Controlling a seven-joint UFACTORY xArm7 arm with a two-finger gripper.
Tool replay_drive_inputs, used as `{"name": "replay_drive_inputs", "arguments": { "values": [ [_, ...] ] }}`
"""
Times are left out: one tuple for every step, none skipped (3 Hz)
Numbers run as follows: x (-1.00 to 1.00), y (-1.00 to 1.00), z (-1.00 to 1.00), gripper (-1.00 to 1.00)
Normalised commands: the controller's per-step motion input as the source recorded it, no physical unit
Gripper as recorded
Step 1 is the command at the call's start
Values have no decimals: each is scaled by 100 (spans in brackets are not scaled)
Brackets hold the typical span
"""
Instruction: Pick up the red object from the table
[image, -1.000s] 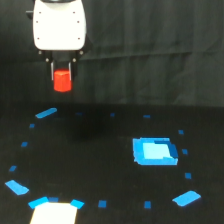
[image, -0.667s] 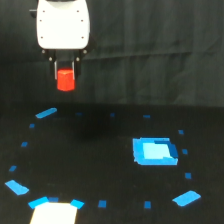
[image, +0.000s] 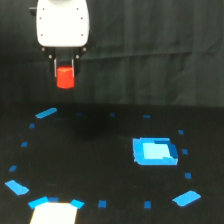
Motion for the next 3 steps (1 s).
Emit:
{"name": "replay_drive_inputs", "arguments": {
  "values": [
    [10, -39, 38, -100],
    [17, -26, 16, -100],
    [8, 4, -16, -98]
  ]
}}
